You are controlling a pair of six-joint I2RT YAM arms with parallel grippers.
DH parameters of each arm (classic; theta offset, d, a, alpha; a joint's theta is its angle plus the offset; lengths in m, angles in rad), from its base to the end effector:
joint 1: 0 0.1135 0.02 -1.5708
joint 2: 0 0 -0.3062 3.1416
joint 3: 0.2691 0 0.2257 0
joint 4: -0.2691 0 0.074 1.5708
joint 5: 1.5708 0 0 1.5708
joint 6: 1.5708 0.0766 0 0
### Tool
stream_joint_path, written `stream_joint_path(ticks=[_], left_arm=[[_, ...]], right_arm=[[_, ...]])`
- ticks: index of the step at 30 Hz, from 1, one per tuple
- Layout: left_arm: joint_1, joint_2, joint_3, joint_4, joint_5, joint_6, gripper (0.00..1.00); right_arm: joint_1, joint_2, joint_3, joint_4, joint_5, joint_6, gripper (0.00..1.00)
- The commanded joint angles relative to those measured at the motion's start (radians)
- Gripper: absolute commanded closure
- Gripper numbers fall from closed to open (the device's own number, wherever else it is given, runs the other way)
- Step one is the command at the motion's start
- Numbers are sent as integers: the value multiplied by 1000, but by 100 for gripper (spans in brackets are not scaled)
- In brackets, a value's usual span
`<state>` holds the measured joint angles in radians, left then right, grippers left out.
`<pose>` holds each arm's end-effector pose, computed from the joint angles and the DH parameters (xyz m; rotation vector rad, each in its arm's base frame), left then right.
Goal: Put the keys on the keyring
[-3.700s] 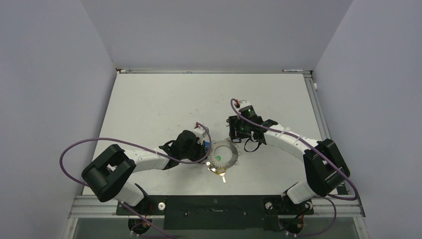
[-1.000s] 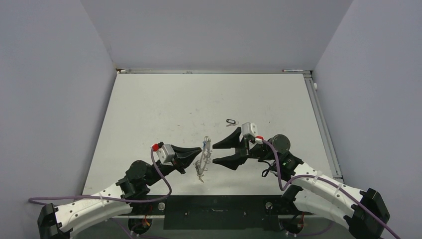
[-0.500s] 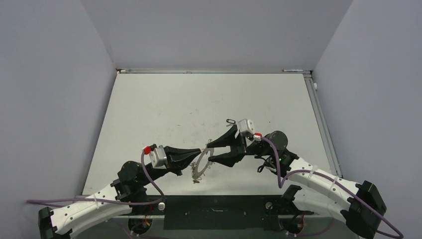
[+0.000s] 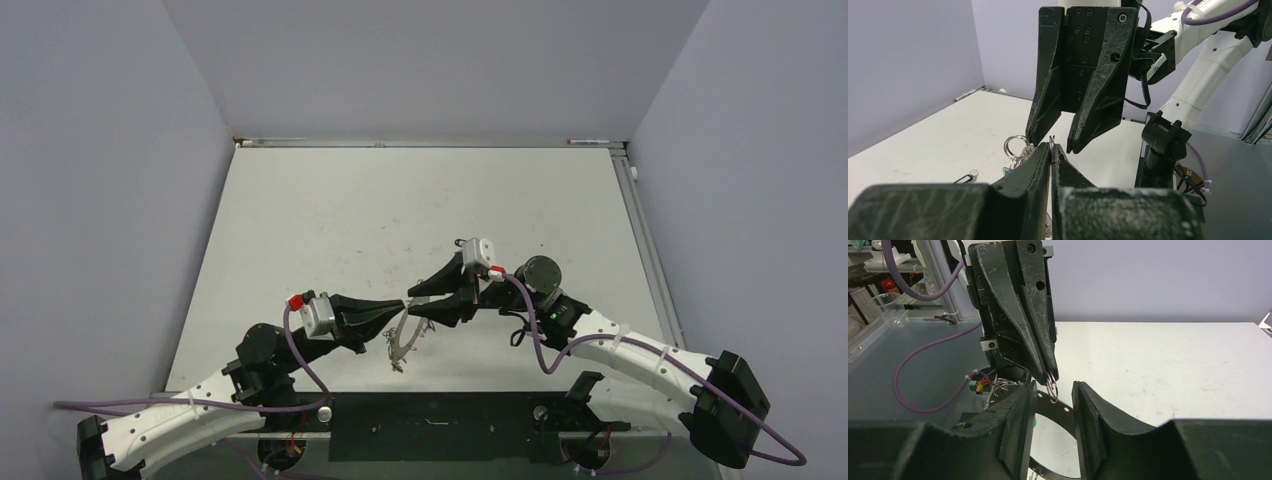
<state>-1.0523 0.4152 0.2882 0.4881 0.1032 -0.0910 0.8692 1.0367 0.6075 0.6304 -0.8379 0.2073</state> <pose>0.0446 -0.0940 0.3220 0.6752 1.0885 -1.0552 0.0918 0.1969 0.3661 -1.1874 1.0855 1.4267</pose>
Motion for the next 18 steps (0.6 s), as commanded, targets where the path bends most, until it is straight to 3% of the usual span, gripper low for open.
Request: stream_joint_path(ticks=[1,10,15,18], left_arm=[[-6,-18,50,55,10,11,100],[-7,-27,45,55,6,8,100],[-8,-36,52,34,-8,3,100],[-7,-53,91,-74,-60,-4,100]], right_arm=[[9,14,51,9,2,-50,69],[23,38,80,-50,3,-81,94],[27,10,82,-53,16,-102,95],[26,-15,122,-141,32,-165,95]])
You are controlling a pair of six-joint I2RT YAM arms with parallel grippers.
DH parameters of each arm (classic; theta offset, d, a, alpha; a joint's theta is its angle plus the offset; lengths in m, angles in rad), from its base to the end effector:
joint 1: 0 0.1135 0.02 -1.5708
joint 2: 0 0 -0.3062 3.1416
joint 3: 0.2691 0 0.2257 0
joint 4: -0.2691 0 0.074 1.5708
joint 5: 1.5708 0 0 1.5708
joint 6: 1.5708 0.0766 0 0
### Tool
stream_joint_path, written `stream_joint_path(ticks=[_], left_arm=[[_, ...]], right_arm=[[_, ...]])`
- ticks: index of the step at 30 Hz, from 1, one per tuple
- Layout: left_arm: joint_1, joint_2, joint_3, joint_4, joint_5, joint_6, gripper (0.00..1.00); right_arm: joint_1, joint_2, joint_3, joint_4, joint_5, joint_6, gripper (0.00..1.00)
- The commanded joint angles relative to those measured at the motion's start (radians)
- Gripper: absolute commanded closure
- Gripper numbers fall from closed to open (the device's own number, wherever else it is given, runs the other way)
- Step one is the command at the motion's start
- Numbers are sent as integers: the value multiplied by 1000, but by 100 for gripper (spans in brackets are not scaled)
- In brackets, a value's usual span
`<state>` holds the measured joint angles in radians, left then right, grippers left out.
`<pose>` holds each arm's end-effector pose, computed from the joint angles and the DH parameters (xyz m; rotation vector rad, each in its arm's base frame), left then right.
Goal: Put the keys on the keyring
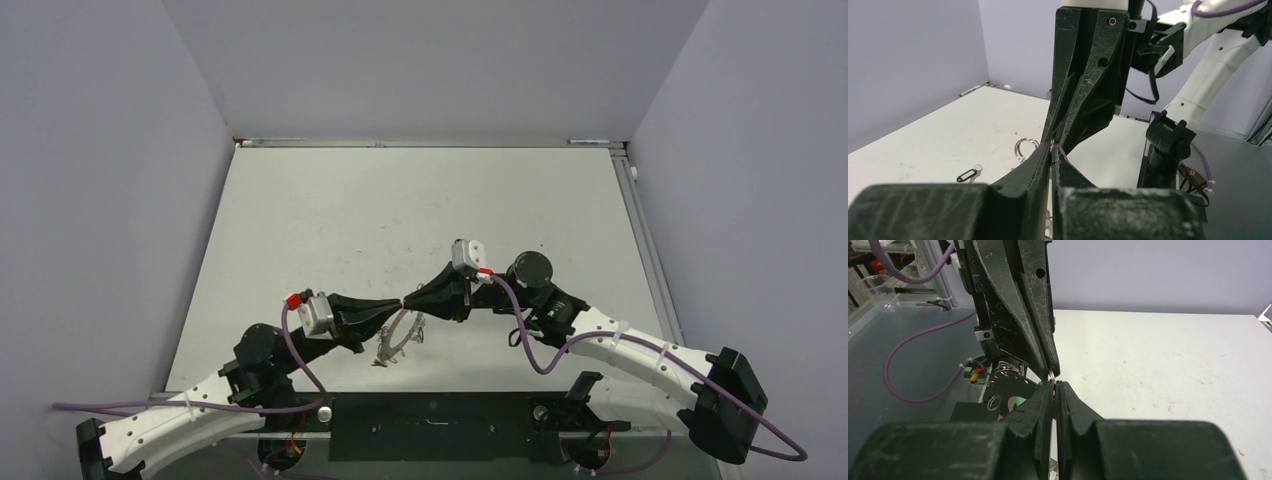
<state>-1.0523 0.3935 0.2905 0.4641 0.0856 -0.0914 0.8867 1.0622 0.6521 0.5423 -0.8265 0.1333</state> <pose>0.0441 -0.0905 0.3213 0.6601 1.0954 -1.0453 0.0948 0.2054 0.3658 -1.2312 1.1016 1.3888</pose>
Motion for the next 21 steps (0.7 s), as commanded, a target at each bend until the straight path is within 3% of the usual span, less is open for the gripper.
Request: stream_joint_path(ticks=[1,4,5,12,21], left_arm=[[-8,-37,108,-102,-57,0,93],[-12,-44,164,-219,-77,4,61],[-13,-44,185,-258,-77,5,55],[-12,-41,304,-514,-161,60,45],[-12,141,285,-385,-179,143,30]], right_arm=[[8,-44,101,-110,27,-118,95],[22,-43,190,-329,76,-234,95],[26,-38,222,-395,103,-266,95],[47,8,398,-708,297,-311,95],[110,40,486,-825,369,-251,95]])
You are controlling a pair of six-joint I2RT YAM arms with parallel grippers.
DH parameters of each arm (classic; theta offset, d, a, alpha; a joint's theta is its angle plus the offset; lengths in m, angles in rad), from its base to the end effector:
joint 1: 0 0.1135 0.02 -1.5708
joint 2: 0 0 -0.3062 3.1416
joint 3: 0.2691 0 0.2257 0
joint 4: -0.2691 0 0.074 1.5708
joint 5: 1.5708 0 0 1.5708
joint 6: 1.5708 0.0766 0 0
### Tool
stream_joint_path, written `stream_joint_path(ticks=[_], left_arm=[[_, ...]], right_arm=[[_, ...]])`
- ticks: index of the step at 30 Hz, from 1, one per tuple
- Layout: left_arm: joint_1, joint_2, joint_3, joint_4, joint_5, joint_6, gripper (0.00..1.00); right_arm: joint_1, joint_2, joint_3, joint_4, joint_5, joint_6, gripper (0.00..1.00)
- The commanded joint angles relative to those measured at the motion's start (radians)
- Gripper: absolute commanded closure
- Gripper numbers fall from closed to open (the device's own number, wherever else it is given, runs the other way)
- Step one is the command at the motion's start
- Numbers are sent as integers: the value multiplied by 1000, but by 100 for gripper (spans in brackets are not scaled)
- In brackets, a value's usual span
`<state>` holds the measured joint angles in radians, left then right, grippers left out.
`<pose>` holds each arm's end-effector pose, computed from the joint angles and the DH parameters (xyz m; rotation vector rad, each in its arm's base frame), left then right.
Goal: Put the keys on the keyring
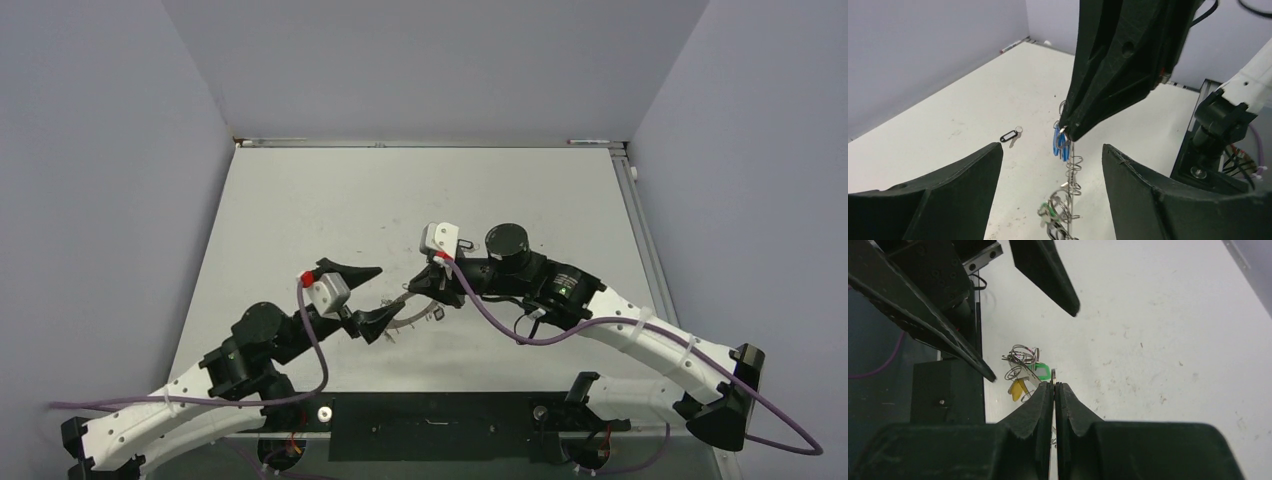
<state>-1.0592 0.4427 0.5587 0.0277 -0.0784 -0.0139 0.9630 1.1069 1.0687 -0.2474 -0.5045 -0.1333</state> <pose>0.0548 -0.0854 0.3510 0.6800 1.3145 -0.8232 0.1055 0.2166 0.3993 -1.3141 1.4428 1.0302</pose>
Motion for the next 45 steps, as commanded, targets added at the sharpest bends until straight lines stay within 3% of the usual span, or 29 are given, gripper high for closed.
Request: stream_joint_path(ticks=[1,3,8,10,13,15,33,45], left_arm=[[-5,122,32,46,-17,78,30],[-7,170,54,43,-17,92,30],[-7,192,47,62,6,95,45],[-8,186,39,62,16,92,58],[-7,183,33,53,20,91,87],[-9,180,33,49,14,91,100],[-72,154,49,43,-156,179,100],[-155,229,87,48,-490,217,100]], right_arm=[[39,-7,71,-42,49,16,95],[49,-15,74,-51,57,18,95],[64,-31,80,-62,68,21,95],[67,-36,79,-63,81,23,95],[68,-34,89,-67,96,28,95],[70,-28,102,-76,113,32,95],[90,98,215,-221,301,128,95],[148,177,277,-252,385,289,95]])
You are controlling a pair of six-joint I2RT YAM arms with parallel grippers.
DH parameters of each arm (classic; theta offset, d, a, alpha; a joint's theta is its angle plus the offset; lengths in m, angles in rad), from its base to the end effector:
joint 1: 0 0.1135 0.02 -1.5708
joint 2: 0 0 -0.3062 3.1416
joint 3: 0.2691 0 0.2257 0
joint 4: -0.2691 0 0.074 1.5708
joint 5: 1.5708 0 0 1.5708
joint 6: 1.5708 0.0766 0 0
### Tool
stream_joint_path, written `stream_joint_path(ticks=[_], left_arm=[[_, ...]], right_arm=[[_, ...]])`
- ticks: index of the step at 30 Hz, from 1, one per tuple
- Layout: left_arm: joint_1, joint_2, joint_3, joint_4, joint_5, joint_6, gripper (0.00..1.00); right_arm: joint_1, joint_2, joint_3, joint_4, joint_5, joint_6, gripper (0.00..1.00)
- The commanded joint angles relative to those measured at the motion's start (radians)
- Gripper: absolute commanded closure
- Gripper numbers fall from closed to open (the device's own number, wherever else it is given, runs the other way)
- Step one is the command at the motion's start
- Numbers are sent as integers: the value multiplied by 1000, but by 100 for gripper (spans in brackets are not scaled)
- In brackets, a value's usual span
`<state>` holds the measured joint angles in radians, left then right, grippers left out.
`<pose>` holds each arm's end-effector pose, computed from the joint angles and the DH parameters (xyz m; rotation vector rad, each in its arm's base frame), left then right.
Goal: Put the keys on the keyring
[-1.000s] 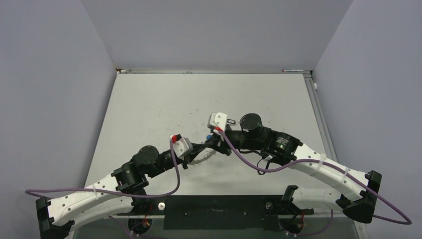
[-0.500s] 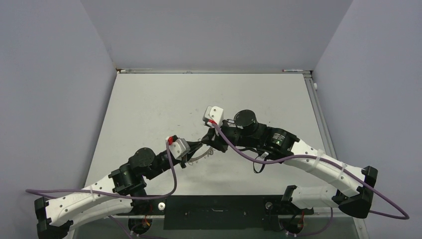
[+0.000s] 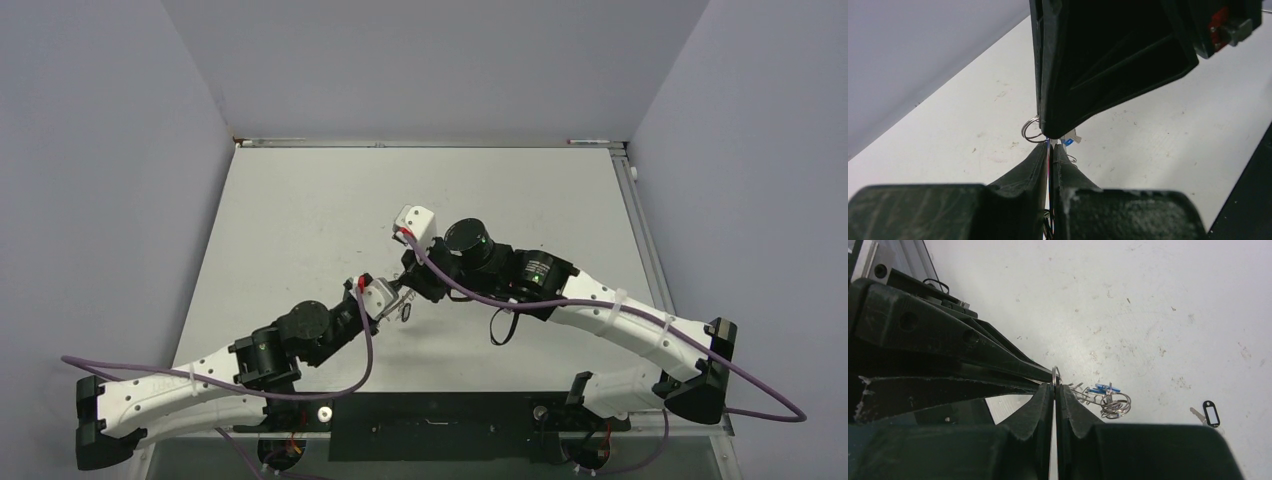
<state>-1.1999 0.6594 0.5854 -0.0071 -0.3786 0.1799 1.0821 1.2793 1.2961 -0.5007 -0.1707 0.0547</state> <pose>0.0786 -0.1240 0.3331 0.8210 1.4505 -0.4643 0.1204 0.2541 0.4009 -1.1600 1.8285 0.8592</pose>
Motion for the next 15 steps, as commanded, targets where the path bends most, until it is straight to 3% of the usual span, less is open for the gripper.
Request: stream_joint_path(ticks=[1,10,15], left_arm=[[-17,16,58,96,-204,21,99],[-46,7,61,98,-261,54,98],[-61,-16,79,38,-190,55,89]], right_arm=[[35,8,51,8,57,116,95],[45,28,76,-46,136,142,95],[7,23,93,-61,101,130,95]])
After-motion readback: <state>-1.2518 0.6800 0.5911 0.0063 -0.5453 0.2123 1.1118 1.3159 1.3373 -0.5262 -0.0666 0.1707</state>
